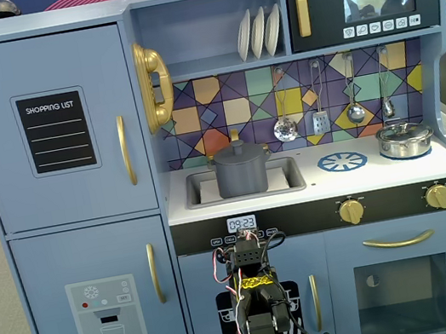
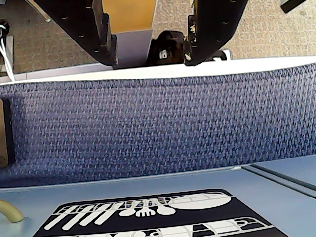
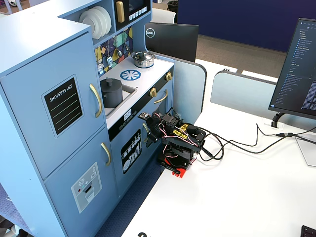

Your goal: Take off the lid from the gray recipient and place it on the counter

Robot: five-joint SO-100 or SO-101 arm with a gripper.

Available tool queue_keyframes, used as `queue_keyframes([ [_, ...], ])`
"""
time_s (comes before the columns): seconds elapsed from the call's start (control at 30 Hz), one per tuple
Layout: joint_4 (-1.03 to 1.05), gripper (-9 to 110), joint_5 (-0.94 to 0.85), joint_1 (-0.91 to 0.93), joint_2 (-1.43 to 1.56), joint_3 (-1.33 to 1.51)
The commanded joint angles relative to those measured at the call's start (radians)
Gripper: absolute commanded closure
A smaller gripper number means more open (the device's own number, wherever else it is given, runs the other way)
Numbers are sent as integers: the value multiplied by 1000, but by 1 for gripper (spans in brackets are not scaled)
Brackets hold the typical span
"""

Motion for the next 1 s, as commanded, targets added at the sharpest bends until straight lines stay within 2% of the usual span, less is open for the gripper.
queue_keyframes([
  [0.0,169,101,14,104,-8,2],
  [0.43,150,101,18,101,-8,0],
  [0.57,-3,101,83,87,-14,-92],
  [0.77,-342,101,25,81,-198,-482],
  [0.97,-578,100,-6,66,-360,-821],
])
